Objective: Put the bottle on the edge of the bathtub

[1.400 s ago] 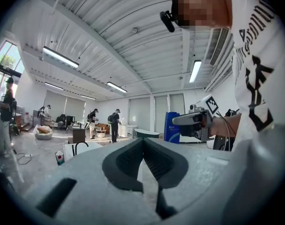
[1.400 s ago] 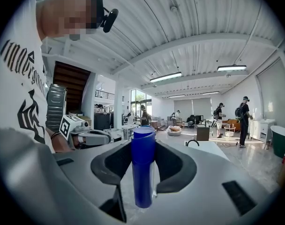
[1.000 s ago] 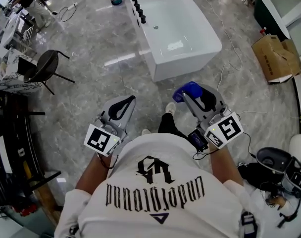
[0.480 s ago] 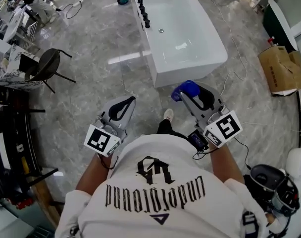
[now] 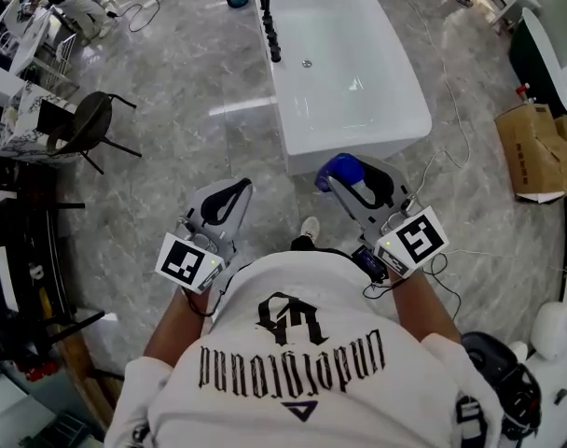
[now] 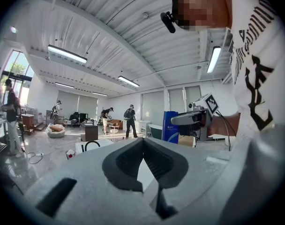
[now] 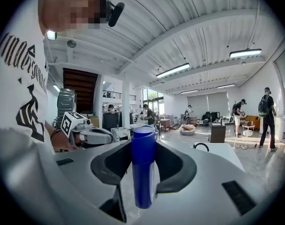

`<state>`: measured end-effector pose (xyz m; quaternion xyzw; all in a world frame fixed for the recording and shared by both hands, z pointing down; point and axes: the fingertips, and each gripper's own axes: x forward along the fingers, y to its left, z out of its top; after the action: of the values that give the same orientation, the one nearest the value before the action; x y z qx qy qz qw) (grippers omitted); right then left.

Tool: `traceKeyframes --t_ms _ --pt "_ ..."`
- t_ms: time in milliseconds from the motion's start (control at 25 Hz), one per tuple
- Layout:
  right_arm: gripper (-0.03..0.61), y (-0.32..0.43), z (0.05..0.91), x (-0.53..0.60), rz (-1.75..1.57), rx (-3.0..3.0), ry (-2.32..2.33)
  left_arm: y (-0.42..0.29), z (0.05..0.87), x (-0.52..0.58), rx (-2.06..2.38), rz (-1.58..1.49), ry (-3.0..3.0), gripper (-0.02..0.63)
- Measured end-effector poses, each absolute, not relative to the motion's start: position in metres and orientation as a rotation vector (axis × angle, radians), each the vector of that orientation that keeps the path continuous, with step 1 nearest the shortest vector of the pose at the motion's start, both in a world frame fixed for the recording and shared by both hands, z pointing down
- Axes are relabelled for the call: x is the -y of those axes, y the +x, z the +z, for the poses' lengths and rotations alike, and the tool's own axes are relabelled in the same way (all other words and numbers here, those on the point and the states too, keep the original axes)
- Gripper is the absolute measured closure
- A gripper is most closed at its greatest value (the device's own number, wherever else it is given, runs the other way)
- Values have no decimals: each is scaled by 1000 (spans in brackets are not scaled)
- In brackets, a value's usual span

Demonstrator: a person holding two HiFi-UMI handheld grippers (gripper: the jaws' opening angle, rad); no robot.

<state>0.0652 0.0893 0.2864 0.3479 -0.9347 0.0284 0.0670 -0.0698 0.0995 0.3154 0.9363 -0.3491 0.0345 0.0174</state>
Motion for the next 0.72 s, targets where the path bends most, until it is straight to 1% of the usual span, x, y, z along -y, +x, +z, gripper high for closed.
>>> traceKeyframes --t_ms 320,720 --pt "423 105 288 -48 77 2852 956 -26 310 -58 1182 106 2879 600" --pt "423 121 295 -29 112 2862 946 -8 311 -39 1204 112 2868 600"
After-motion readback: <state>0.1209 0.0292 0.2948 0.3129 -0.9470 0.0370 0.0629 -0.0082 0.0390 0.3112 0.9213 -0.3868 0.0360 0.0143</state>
